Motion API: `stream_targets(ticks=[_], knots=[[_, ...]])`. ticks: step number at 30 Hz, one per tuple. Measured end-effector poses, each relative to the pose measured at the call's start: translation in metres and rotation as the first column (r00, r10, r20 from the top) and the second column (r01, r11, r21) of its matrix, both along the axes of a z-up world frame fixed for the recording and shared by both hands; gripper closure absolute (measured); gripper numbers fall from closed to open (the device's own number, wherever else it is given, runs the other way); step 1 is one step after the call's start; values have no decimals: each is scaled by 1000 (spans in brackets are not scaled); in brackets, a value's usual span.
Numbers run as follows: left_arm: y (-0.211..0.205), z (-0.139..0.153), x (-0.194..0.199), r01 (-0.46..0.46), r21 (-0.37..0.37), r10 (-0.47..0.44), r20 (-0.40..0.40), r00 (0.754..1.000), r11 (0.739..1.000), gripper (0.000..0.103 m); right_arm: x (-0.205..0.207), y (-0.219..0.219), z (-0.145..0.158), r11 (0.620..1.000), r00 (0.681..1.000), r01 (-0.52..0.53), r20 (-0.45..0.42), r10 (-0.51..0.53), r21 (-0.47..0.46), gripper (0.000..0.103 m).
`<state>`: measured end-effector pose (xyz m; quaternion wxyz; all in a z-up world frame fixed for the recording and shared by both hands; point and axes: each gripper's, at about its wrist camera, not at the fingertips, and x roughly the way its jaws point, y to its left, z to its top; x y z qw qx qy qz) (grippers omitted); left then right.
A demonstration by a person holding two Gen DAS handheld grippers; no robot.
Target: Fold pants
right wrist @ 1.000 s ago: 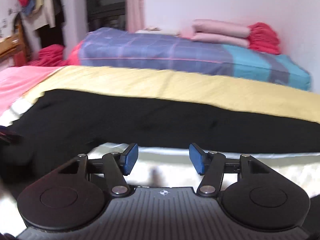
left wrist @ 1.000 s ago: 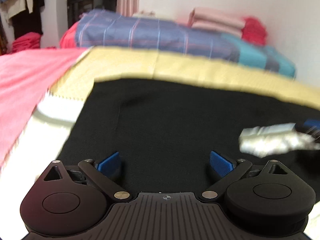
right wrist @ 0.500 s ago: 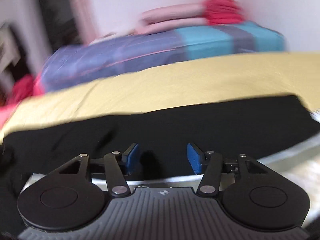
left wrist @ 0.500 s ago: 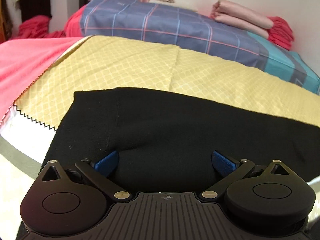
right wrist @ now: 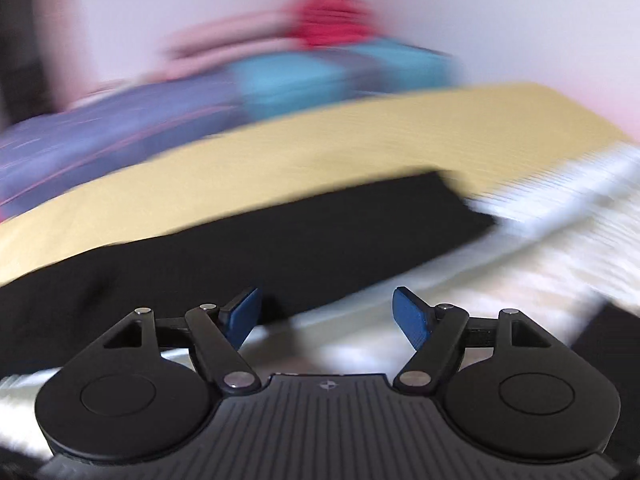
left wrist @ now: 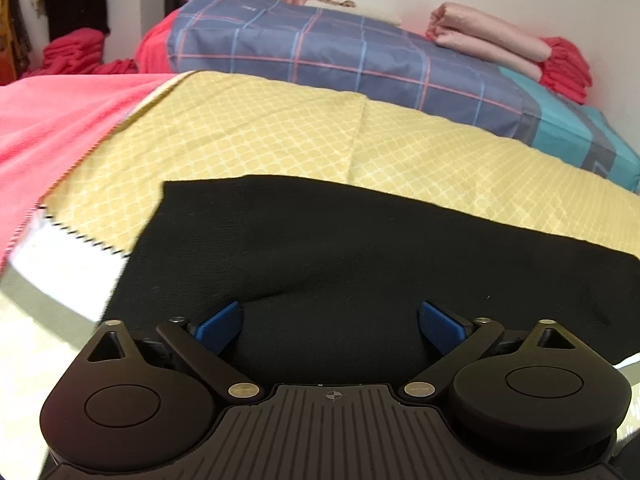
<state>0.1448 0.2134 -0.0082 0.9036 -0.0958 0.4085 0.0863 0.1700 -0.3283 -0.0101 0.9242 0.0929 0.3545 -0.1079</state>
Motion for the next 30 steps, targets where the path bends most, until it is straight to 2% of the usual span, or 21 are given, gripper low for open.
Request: stream_targets(ticks=[1,3,7,9,11,12,13,14,15,16,19,22,27,29,30], knots=[[0,5,-6,-4,5,4,6,1000,1000,0,-11,-8,5,999,999,37,12,-37,5,26],[0,14,-20,-20,29,19,25,1000,999,0,-40,-13,18,999,997,20,69,-22,29,25],[0,28,-55,-17,56,14,62,998,998,0,-92,-5,31,990,982,-128,150,117,67,10],[-1,27,-76,-17,69,12,71,997,998,0,-104,-7,26,968,970,-215,147,196,128,10],[-1,21,-93,-19,83,13,66,998,996,0,-112,-23,15,954,967,-237,143,213,182,10],[0,16,-98,-18,97,14,48,999,995,0,-115,-34,8,960,976,-197,132,173,197,10],[2,9,-102,-22,112,20,21,1000,994,0,-117,-50,1,968,989,-120,112,98,219,18],[5,2,-103,-30,119,31,-6,999,992,0,-123,-66,-1,959,989,-81,142,43,271,23],[8,-2,-105,-39,125,41,-19,999,991,0,-131,-80,1,936,985,-60,170,0,346,22],[10,-3,-110,-43,136,45,-10,999,990,0,-141,-89,5,920,983,-10,173,-63,392,15],[12,5,-116,-72,160,73,-4,997,985,0,-163,-100,23,927,945,127,242,-221,353,8],[14,16,-126,-99,136,98,19,995,986,0,-178,-100,29,926,940,101,270,-208,363,8],[11,31,-157,-114,96,109,56,993,989,0,-179,-81,22,915,973,-76,232,-19,397,7],[10,34,-169,-152,117,147,50,988,981,0,-178,-79,16,927,982,-52,188,-20,370,7],[9,35,-174,-171,136,167,37,985,976,0,-179,-81,14,943,985,34,148,-88,332,7]])
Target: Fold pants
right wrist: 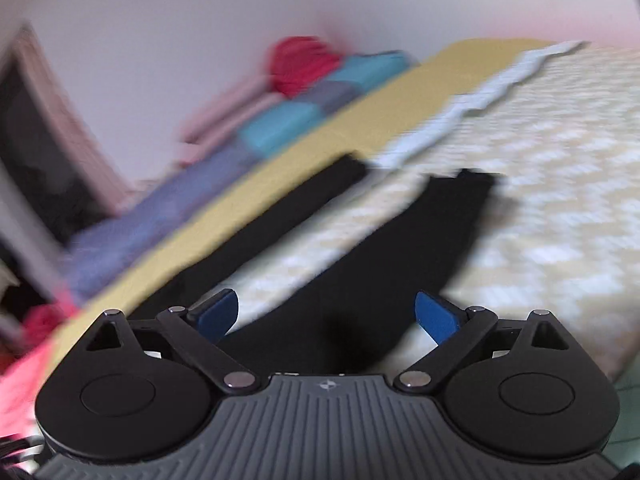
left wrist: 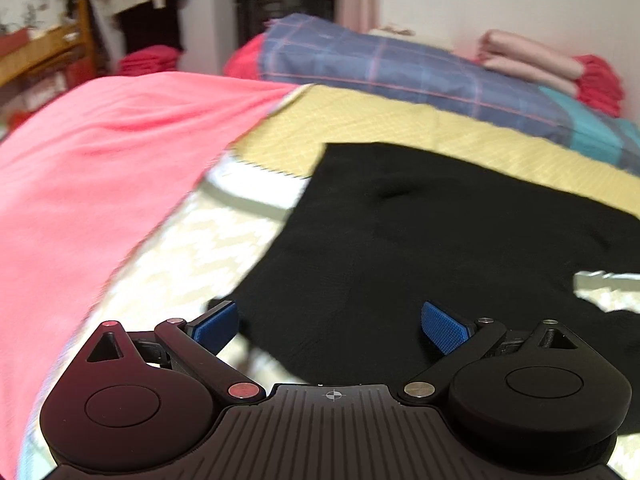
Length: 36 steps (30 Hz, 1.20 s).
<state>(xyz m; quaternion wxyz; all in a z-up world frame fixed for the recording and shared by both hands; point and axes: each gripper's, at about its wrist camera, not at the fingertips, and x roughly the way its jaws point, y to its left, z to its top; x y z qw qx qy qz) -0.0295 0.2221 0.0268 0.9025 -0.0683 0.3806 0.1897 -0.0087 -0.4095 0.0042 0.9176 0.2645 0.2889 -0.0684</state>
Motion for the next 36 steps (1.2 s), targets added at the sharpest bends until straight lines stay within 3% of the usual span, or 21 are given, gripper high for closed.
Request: stream_targets(ticks=[2,4,6,9,11,13,16,18,21,29,30,32,34,36], knots=[[1,0,-11,-16,4,16,-32,999,1000,0,-1,-10,-3,980,980,177,-76,-184,-89,7],[1,0,-24,-11,-15,11,-61,998,1000,0,-10,-17,-2,972,973,220,-50,-224,-85,7],[0,0,-36,0,-45,-4,-85,996,999,0,-20,-18,0,983,983,179,-20,-180,-29,7],[-2,3,-53,45,-138,-57,-81,995,989,0,-25,-5,8,993,994,111,-15,-111,-27,7],[-2,1,-54,81,-240,-102,-79,992,967,0,-26,8,14,999,999,42,-10,-42,-13,7],[1,-2,-50,118,-353,-146,-55,988,928,0,-23,19,15,997,998,-61,-22,62,50,9],[5,-11,-38,120,-453,-150,-32,988,883,0,-16,36,11,959,973,-207,-60,222,195,23],[6,-12,-31,120,-457,-143,-16,990,881,0,-12,46,6,945,958,-238,-107,267,224,30],[9,-15,-19,122,-463,-138,0,990,878,0,-7,54,2,958,951,-231,-167,259,170,30],[16,-18,-4,103,-467,-98,34,995,878,0,10,49,-4,964,963,-218,-126,238,150,30],[17,-18,-2,100,-470,-92,39,995,877,0,11,48,-5,965,965,-217,-118,235,146,32],[18,-19,-2,101,-475,-84,57,995,874,0,13,46,-8,971,969,-205,-115,219,121,48],[20,-21,-3,102,-483,-73,79,994,870,0,11,45,-9,978,971,-195,-126,204,77,71],[22,-21,-7,92,-475,-50,101,994,875,0,8,41,-12,977,971,-203,-117,209,59,78]])
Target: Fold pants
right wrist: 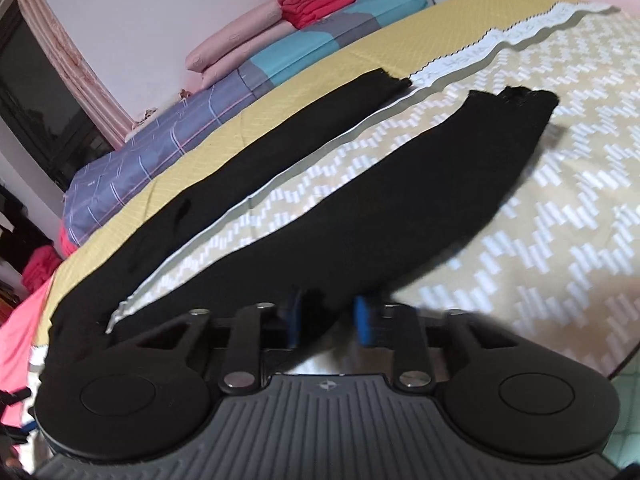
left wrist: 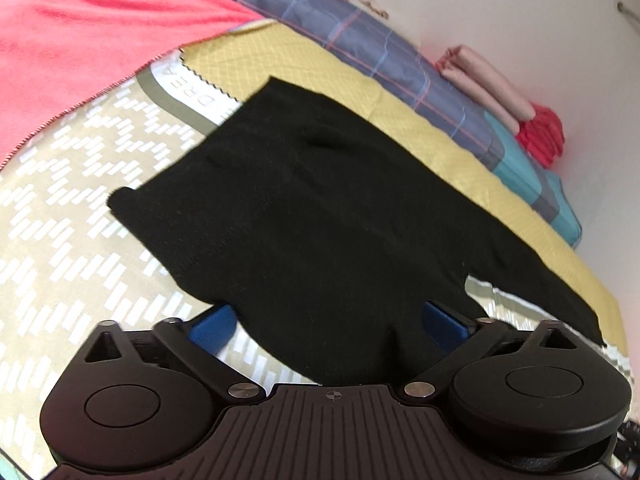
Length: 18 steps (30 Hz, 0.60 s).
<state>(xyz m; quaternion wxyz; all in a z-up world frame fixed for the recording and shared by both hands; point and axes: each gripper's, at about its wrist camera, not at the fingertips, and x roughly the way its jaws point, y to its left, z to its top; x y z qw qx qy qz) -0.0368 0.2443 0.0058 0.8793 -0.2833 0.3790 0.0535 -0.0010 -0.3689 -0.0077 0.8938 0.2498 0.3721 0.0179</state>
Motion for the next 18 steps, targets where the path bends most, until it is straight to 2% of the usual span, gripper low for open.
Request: stream_targets(ticks=[3,5,8,11,14,18], knots=[[2,0,-3,-50,49,50,0,999,998,0,-1,-4,-3,1000,1000,-11,16,11,-2,85],[5,-2,-2,-85,74,86,-18,996,994,9,1,-2,0,1000,1000,-19,15,19,-23,90],[12,2,-2,-101,64,101,-8,995,993,23,6,2,11,998,999,-42,28,43,-36,94],[14,17,4,-96,75,94,26,995,993,24,17,0,29,998,996,-63,59,63,5,94],[16,35,24,-96,87,91,63,994,992,27,40,0,50,995,992,-91,86,87,45,94],[20,48,84,-90,137,80,74,994,987,31,97,0,68,990,991,-112,87,105,86,95]])
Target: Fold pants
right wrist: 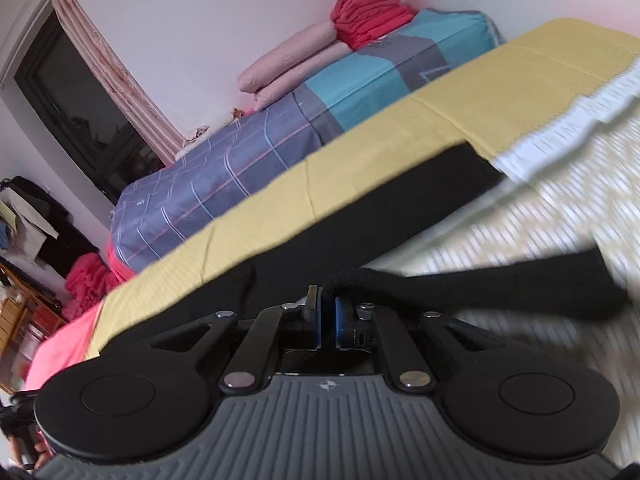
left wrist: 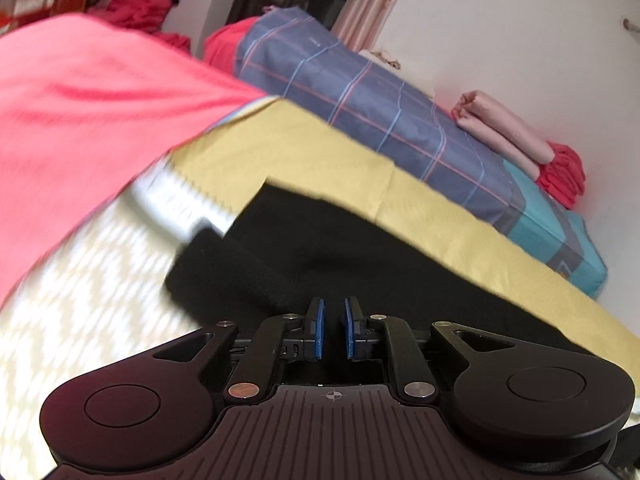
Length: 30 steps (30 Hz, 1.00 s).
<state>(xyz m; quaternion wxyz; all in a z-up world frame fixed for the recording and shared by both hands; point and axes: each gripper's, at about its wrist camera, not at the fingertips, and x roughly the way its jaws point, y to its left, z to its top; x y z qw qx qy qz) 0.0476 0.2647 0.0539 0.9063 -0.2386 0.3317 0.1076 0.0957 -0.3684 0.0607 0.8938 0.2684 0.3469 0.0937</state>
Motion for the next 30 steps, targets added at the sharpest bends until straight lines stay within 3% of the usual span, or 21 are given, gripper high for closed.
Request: stream_targets(ticks=[2,7,9,11,14,15,16,17,19,22,23,25,27,29,30], knots=[[1,0,39,-15,47,16,-8,1000,999,36,37,1,0,1000,1000,-3,-14,3,23,95],[3,-15,124,3,126,8,-88,996,992,36,136,5,-31,993,995,30,-99,-18,112,94],[6,-13,132,-7,132,21,-103,994,991,20,163,8,-51,995,982,65,-181,-50,76,90],[9,-2,117,-6,119,13,-54,998,993,0,166,12,-57,997,980,54,-195,-41,60,85],[8,22,74,-29,167,19,63,998,986,0,146,18,-42,998,995,48,-89,-51,-27,67],[7,27,58,-53,199,34,96,995,979,0,139,24,-33,995,996,62,-57,-66,-76,52],[7,31,42,-78,231,52,120,991,970,0,132,34,-24,987,997,68,-20,-72,-144,30],[8,34,30,-103,251,70,136,988,963,0,126,50,-15,971,998,63,21,-60,-231,23],[12,29,6,-157,258,120,155,981,953,0,118,91,-1,915,998,1,63,26,-403,21],[18,10,-18,-230,232,194,166,967,945,0,101,157,17,853,969,-156,91,231,-497,21],[20,2,-22,-252,228,216,171,961,940,0,93,182,22,837,941,-235,102,324,-494,21],[26,-11,-30,-314,231,276,182,944,921,0,74,239,27,772,840,-418,120,529,-478,21],[35,-20,-36,-348,216,314,177,933,912,0,48,304,24,633,686,-582,110,719,-510,21],[47,-22,-37,-372,184,342,175,923,910,0,15,366,12,464,519,-660,89,850,-591,21],[53,-22,-39,-384,167,355,180,917,908,0,0,394,4,391,452,-668,73,889,-633,21]])
